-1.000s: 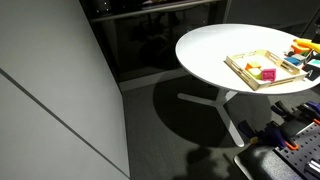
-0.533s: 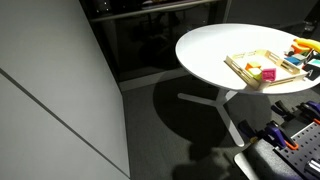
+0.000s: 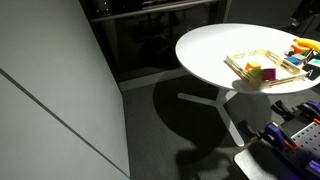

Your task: Put the banana in the box

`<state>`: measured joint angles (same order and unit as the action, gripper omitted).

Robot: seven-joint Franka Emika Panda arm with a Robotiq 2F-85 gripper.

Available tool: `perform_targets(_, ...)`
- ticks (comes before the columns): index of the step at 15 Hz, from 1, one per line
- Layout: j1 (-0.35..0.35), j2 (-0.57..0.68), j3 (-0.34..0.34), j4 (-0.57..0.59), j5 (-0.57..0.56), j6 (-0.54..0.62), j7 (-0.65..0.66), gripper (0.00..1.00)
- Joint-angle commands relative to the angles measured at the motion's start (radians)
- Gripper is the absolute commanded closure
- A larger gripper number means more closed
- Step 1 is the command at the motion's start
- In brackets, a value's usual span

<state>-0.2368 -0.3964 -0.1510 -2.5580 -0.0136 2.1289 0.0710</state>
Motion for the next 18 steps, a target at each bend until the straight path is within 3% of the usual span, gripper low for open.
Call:
perform_targets(1,-0.013,0.116,-0.01,0.099,-0.025,0.021,0.043,0.0)
perform_targets(9,-0.011,0.329,-0.066,0.29,-0.036,-0.009,-0.065,0.0)
perform_targets(18,-0.038,0.512,-0.112,0.472,-0.061,-0.032,-0.374,0.0)
